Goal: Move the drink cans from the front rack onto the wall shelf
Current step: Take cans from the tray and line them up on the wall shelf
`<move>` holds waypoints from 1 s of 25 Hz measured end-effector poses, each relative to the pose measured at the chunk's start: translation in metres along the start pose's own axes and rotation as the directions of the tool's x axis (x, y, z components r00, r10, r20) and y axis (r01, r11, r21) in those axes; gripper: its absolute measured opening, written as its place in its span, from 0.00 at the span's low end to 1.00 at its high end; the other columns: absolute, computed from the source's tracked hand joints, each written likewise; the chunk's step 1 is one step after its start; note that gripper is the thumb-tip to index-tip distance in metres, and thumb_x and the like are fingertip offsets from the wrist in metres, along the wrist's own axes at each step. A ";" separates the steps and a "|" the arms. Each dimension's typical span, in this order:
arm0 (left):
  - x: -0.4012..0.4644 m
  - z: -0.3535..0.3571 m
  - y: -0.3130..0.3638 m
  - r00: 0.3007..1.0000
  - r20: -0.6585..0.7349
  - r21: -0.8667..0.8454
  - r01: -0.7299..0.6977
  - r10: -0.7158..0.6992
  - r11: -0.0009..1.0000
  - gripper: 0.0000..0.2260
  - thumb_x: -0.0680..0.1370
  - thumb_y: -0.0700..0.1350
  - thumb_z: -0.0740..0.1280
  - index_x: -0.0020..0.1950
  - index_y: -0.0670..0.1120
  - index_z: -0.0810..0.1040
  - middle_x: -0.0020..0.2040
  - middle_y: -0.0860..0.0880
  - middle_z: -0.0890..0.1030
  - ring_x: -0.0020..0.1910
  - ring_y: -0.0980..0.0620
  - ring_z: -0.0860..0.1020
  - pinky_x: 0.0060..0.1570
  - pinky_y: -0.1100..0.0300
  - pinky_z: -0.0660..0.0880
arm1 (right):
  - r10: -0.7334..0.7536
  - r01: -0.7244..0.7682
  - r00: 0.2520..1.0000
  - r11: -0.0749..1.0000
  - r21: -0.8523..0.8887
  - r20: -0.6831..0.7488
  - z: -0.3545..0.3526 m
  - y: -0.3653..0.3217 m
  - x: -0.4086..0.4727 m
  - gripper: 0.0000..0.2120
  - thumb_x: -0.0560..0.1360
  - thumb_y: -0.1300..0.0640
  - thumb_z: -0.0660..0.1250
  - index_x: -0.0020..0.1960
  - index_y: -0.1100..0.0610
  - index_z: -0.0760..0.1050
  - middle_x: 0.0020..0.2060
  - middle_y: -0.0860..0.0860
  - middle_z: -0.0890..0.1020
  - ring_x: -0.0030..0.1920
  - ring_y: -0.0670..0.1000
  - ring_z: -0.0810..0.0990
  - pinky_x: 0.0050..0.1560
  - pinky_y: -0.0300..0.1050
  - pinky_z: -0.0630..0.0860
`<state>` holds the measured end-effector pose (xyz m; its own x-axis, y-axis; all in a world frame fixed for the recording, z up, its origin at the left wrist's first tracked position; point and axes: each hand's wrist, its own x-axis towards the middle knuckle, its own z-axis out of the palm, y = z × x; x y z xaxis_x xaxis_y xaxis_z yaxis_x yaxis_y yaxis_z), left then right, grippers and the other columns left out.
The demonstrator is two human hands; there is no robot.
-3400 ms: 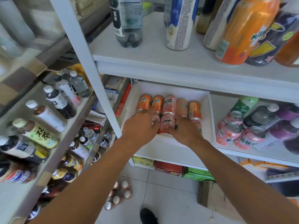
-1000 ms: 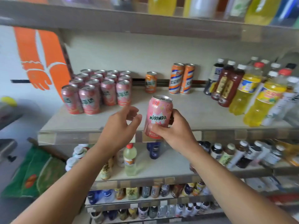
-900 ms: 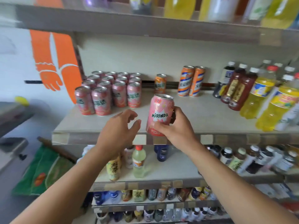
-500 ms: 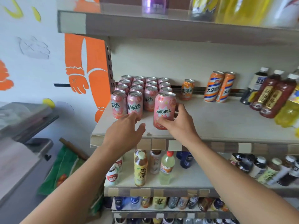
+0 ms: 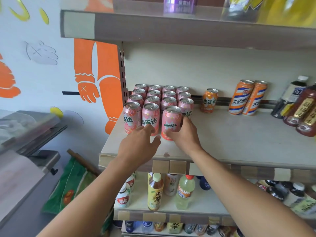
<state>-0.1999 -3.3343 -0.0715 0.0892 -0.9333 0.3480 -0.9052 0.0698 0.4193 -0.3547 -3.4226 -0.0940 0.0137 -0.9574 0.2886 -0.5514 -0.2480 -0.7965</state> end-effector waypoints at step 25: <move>0.001 -0.008 0.013 0.990 -0.003 -0.035 -0.141 0.141 0.989 0.14 0.78 0.54 0.61 0.61 0.50 0.74 0.57 0.50 0.80 0.52 0.45 0.78 0.45 0.52 0.77 | 0.012 0.004 0.999 0.938 -0.348 0.042 -0.051 -0.027 -0.044 0.25 0.78 0.45 0.66 0.70 0.55 0.69 0.65 0.52 0.76 0.64 0.55 0.75 0.61 0.47 0.71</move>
<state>-0.2085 -3.3314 -0.0586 -0.0385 -0.9131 0.4060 -0.8937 0.2132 0.3947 -0.3829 -3.3666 -0.0575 0.0424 -0.9656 0.2567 -0.8069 -0.1846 -0.5611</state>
